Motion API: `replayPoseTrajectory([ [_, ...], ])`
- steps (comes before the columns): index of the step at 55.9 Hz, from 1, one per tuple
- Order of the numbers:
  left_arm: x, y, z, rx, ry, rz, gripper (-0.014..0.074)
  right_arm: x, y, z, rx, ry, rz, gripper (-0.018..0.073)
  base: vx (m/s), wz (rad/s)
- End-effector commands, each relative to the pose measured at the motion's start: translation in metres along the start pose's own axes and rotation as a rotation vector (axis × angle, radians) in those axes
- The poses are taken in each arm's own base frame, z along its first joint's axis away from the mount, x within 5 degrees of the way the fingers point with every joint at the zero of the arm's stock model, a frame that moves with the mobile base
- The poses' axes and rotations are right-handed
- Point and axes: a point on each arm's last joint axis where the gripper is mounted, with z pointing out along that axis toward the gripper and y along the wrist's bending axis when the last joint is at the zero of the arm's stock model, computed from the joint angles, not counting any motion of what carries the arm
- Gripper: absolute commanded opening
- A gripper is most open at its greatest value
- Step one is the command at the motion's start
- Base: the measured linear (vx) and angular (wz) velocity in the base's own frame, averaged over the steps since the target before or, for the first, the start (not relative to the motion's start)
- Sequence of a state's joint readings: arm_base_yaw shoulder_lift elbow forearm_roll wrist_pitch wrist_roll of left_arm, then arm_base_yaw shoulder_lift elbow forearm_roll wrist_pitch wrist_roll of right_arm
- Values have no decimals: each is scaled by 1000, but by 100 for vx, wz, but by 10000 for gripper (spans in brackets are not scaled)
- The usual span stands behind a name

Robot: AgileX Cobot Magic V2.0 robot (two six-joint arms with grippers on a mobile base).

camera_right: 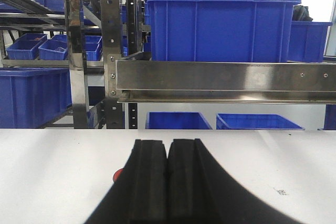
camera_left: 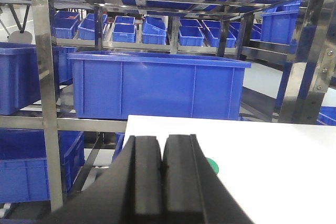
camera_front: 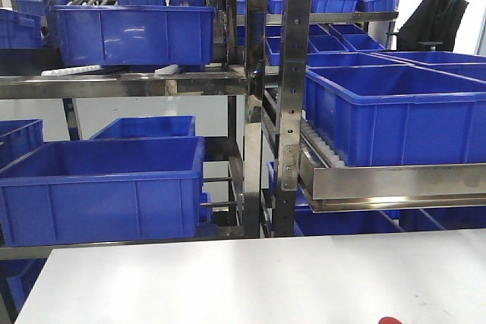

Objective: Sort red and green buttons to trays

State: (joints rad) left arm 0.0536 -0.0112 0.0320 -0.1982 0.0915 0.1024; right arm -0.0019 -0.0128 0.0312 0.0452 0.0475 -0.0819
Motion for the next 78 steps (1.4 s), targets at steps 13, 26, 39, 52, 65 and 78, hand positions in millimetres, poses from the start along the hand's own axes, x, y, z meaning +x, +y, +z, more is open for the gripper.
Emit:
replayPoseTrajectory([
  [13, -19, -1, -4, 5, -126, -14, -6, -4, -1, -1, 8, -80, -6, -9, 0, 0],
  [26, -19, -1, -4, 5, -126, -14, -6, -4, -1, -1, 8, -80, -6, -9, 0, 0],
  [39, -19, -1, -4, 5, -126, -14, -6, -4, -1, -1, 8, -80, -6, -9, 0, 0],
  [52, -19, -1, -4, 5, -127, -15, -6, -10, -1, -1, 14, -151, -6, -9, 0, 0],
  [65, -25, 0, -5, -2, -200, -25, -6, -29, -3, -6, 32, -365, -5, -9, 0, 0],
  [78, -43, 2, -10, -24, -400, -27, -6, -51, -4, -18, 54, -637, -5, -9, 0, 0],
])
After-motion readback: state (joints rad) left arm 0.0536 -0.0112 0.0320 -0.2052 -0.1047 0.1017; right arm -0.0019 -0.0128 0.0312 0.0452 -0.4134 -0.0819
